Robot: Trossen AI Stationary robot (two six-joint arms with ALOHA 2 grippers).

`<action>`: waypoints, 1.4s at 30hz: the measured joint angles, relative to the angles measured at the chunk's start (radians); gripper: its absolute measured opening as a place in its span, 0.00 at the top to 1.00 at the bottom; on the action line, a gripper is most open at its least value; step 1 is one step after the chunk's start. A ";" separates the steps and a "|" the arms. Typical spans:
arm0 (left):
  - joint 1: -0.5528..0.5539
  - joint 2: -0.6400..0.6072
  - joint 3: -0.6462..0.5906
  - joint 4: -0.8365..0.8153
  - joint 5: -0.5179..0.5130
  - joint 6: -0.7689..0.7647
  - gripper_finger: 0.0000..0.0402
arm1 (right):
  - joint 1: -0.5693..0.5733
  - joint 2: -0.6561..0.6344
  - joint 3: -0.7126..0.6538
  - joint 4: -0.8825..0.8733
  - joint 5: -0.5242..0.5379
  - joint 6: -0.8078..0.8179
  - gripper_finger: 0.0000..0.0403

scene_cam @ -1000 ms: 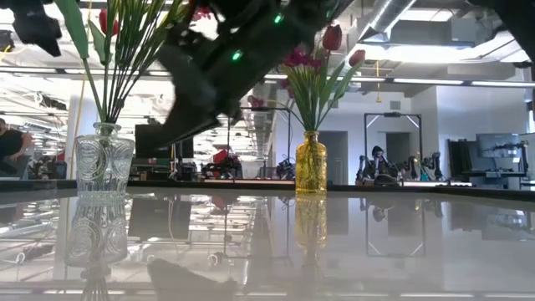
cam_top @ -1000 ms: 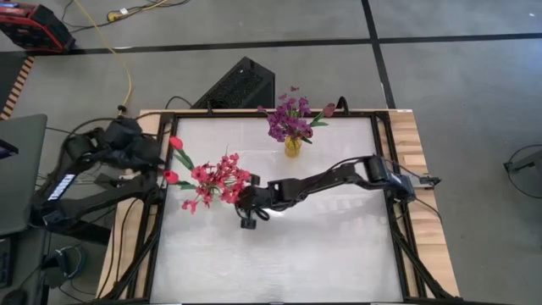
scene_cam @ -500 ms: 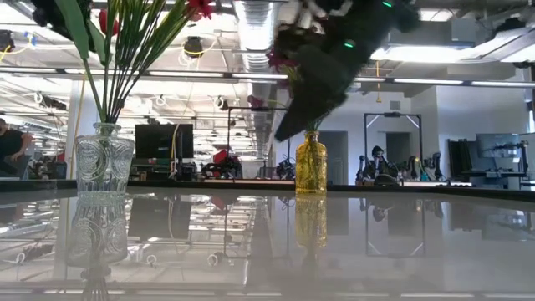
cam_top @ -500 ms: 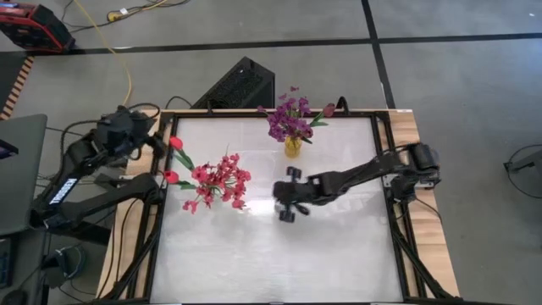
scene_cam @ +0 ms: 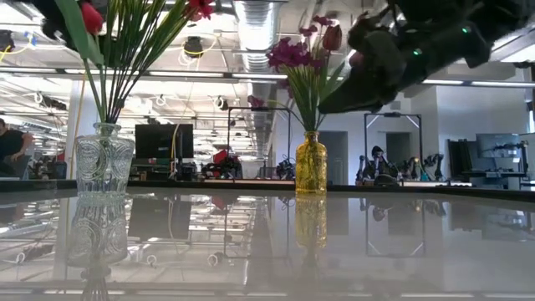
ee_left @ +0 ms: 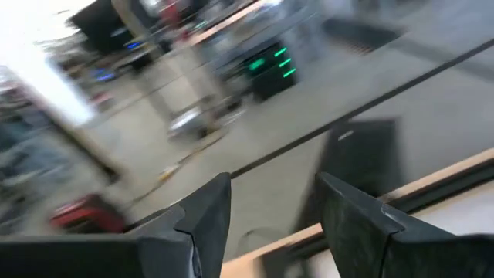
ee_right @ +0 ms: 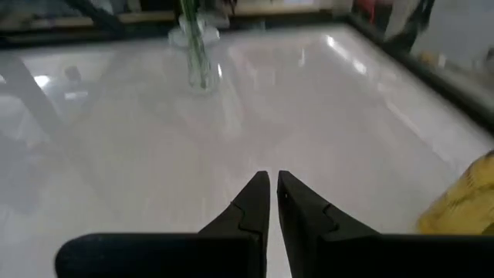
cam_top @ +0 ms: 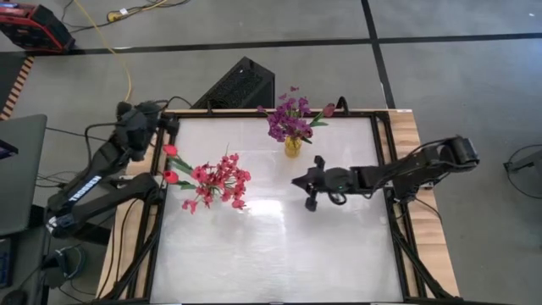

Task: Sort flowers into vase by color
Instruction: Return to Home Position

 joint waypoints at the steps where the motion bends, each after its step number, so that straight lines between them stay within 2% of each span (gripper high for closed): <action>1: 0.018 0.000 -0.022 0.046 0.060 -0.001 0.56 | 0.000 -0.013 -0.025 0.045 0.000 -0.019 0.86; 5: 0.108 0.000 -0.104 0.207 0.261 -0.065 0.56 | -0.025 -0.056 -0.143 0.273 -0.001 -0.058 0.86; 8: 0.187 0.009 -0.160 0.353 0.494 -0.151 0.56 | -0.063 -0.076 -0.217 0.433 -0.002 -0.060 0.86; 9: 0.204 0.011 -0.172 0.395 0.509 -0.171 0.56 | -0.081 -0.080 -0.236 0.467 -0.010 -0.061 0.86; 12: 0.226 0.000 -0.192 0.434 0.534 -0.181 0.56 | -0.145 -0.079 -0.279 0.549 -0.080 -0.063 0.86; 17: 0.228 -0.025 -0.220 0.412 0.580 -0.233 0.56 | -0.248 -0.079 -0.317 0.569 -0.157 -0.051 0.86; 20: 0.228 -0.023 -0.273 0.411 0.667 -0.246 0.56 | -0.293 -0.079 -0.346 0.596 -0.161 -0.050 0.86; 23: 0.227 -0.016 -0.320 0.420 0.649 -0.245 0.56 | -0.327 -0.079 -0.371 0.603 -0.168 -0.031 0.86; 29: 0.219 -0.029 -0.378 0.486 0.647 -0.270 0.56 | -0.375 -0.079 -0.439 0.665 -0.254 -0.014 0.86; 35: 0.192 -0.030 -0.528 0.622 0.653 -0.309 0.56 | -0.447 -0.078 -0.516 0.781 -0.272 0.018 0.86; 42: 0.191 -0.029 -0.672 0.736 0.653 -0.355 0.56 | -0.552 -0.079 -0.543 0.803 -0.388 0.044 0.86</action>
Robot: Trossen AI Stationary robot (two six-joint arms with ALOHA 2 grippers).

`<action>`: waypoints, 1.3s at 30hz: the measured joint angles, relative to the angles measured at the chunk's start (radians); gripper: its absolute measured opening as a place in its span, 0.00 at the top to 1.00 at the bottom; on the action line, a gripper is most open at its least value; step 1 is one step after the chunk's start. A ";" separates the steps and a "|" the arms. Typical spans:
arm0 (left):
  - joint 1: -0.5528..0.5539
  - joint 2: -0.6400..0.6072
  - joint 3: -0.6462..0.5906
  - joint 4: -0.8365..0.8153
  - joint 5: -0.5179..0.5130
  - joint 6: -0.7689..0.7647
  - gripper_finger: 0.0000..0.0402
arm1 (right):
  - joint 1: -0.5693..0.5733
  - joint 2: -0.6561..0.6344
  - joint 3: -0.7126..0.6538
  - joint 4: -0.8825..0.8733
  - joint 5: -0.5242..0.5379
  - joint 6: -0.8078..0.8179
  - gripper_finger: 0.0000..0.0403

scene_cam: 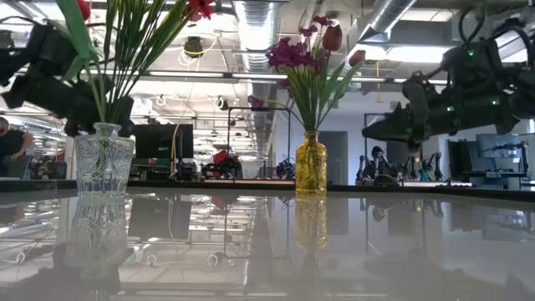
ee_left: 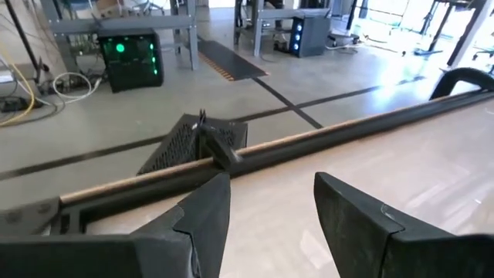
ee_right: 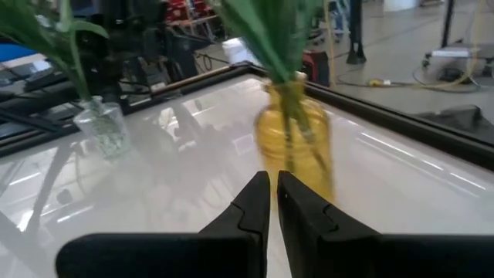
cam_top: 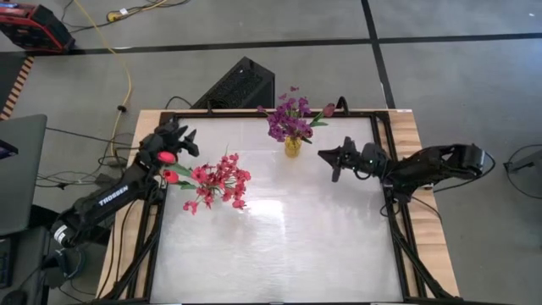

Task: Sort flowers into vase by color
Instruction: Return to Home Position

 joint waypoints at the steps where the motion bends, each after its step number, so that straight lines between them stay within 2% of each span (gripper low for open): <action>1: 0.000 0.000 -0.014 0.011 0.002 0.000 0.56 | -0.017 0.000 -0.005 0.001 -0.010 0.002 0.86; 6: 0.000 -0.001 -0.026 0.015 -0.005 0.017 0.56 | -0.102 -0.017 -0.033 0.006 -0.051 0.006 0.86; 12: 0.000 -0.069 -0.026 -0.016 0.023 0.012 0.58 | -0.201 -0.132 -0.039 -0.055 -0.145 0.029 0.86; 20: 0.001 -0.298 -0.027 -0.235 0.013 0.016 0.69 | -0.322 -0.406 -0.038 -0.411 -0.188 -0.014 0.91; 23: 0.001 -0.344 -0.026 -0.246 0.044 0.005 0.72 | -0.337 -0.504 -0.038 -0.535 -0.189 -0.031 0.93; 29: -0.001 -0.362 -0.026 -0.259 0.100 -0.014 0.76 | -0.335 -0.659 -0.038 -0.747 -0.190 -0.085 0.93; 39: -0.022 -0.353 -0.026 -0.259 0.096 -0.030 0.78 | -0.334 -0.862 -0.038 -1.000 -0.138 -0.101 0.95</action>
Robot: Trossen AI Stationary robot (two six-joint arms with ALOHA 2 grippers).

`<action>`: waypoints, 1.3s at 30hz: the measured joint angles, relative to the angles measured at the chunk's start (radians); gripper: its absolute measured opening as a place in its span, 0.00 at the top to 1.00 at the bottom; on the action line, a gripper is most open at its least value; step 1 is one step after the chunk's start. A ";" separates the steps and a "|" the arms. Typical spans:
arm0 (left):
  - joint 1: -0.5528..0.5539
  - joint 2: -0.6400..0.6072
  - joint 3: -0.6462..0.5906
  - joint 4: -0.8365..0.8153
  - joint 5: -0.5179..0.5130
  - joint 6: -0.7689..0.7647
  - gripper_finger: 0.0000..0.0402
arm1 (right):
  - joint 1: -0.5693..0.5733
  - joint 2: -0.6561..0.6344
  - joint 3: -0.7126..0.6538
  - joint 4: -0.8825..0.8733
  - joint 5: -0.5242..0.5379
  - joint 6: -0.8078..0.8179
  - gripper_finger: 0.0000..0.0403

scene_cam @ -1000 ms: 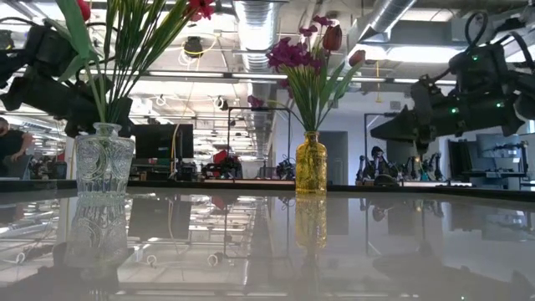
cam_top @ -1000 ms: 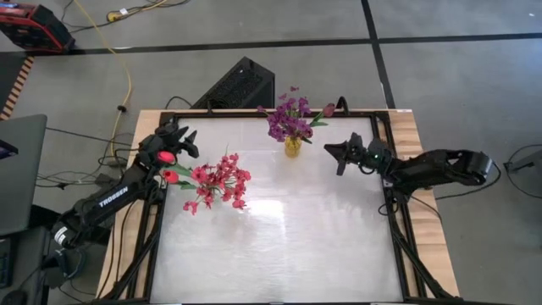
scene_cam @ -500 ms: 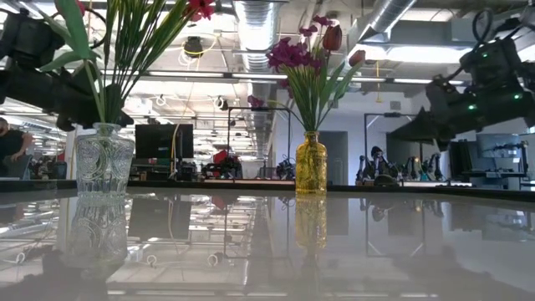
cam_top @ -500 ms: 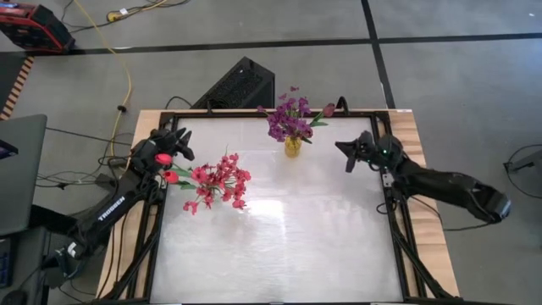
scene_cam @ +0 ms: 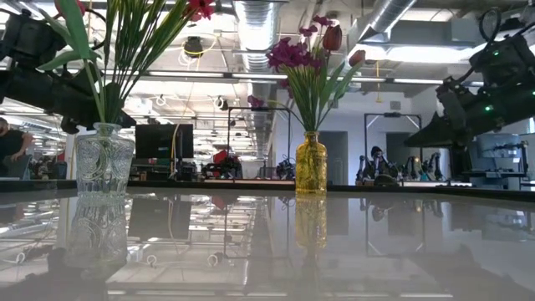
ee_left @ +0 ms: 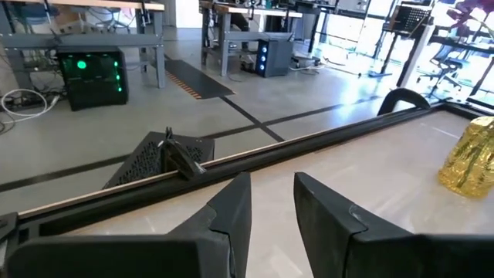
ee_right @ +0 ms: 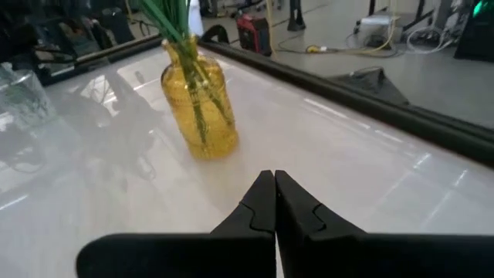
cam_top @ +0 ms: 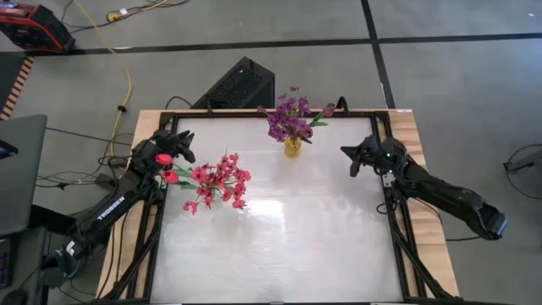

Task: Sort flowers into vase by color
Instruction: Return to Home Position

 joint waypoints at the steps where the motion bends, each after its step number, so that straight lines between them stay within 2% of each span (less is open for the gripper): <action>1: -0.001 0.000 0.000 0.000 0.000 0.000 0.78 | 0.000 -0.021 0.000 -0.017 0.007 0.000 0.95; 9: -0.001 0.001 0.000 0.000 -0.004 -0.041 0.78 | 0.000 -0.166 0.002 -0.095 0.032 -0.001 0.93; 14: -0.001 0.001 0.000 0.000 -0.005 -0.048 0.78 | 0.000 -0.212 0.013 -0.107 0.031 -0.002 0.94; 21: -0.001 0.001 0.000 0.000 -0.005 -0.048 0.78 | 0.000 -0.222 0.021 -0.106 0.031 -0.002 0.88; 39: -0.001 0.001 0.000 0.000 -0.006 -0.048 0.78 | -0.001 -0.222 0.021 -0.135 0.030 -0.001 0.87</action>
